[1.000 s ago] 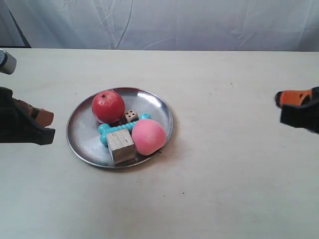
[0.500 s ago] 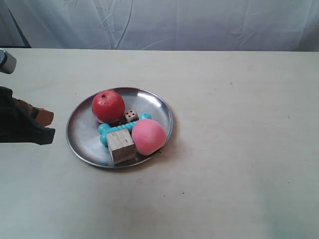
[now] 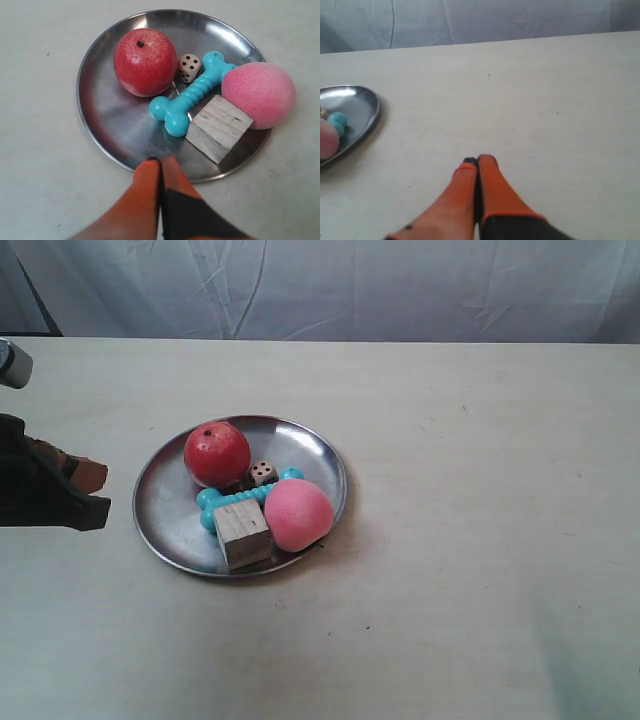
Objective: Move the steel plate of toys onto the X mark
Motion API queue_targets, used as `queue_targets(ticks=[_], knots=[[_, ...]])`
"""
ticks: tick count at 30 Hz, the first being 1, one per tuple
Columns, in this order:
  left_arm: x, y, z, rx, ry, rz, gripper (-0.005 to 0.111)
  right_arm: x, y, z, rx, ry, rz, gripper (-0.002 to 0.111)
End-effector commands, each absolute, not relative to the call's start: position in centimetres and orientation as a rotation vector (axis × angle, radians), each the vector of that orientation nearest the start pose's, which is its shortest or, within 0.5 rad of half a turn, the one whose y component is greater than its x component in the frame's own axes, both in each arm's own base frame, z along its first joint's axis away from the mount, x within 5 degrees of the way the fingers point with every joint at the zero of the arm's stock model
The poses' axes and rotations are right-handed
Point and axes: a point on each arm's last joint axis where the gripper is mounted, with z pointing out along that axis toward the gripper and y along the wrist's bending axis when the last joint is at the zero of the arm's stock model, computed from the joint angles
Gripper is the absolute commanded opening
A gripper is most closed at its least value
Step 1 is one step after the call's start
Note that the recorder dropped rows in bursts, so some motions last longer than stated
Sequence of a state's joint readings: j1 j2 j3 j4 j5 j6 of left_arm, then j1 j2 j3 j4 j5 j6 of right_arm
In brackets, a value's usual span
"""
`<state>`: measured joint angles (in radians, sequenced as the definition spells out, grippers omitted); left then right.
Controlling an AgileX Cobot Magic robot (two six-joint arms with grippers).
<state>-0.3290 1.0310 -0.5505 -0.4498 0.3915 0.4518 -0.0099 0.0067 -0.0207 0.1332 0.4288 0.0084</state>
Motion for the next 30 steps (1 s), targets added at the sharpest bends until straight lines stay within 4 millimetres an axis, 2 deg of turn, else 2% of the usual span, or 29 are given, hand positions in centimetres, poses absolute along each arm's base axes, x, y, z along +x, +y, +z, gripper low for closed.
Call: queue_targets(ticks=[1, 18, 21, 25, 30], knots=[[17.7, -7.8, 24.9, 0.499, 2.266, -0.349, 0.0, 5.2, 0.4, 17.7, 0.1, 1.889, 0.134, 0.0], [17.7, -7.7, 24.8, 0.497, 2.266, -0.348, 0.0, 5.2, 0.4, 17.8, 0.1, 1.885, 0.134, 0.0], [17.6, -7.2, 25.2, 0.498, 2.176, -0.281, 0.0, 5.2, 0.4, 17.8, 0.1, 1.885, 0.134, 0.0], [14.8, -6.0, 25.5, 0.471, 2.051, -0.246, 0.0, 5.2, 0.4, 17.8, 0.1, 1.885, 0.134, 0.0], [10.3, -3.6, 25.9, 0.318, 1.843, -0.241, 0.0, 5.2, 0.5, 17.8, 0.104, 1.884, 0.14, 0.0]])
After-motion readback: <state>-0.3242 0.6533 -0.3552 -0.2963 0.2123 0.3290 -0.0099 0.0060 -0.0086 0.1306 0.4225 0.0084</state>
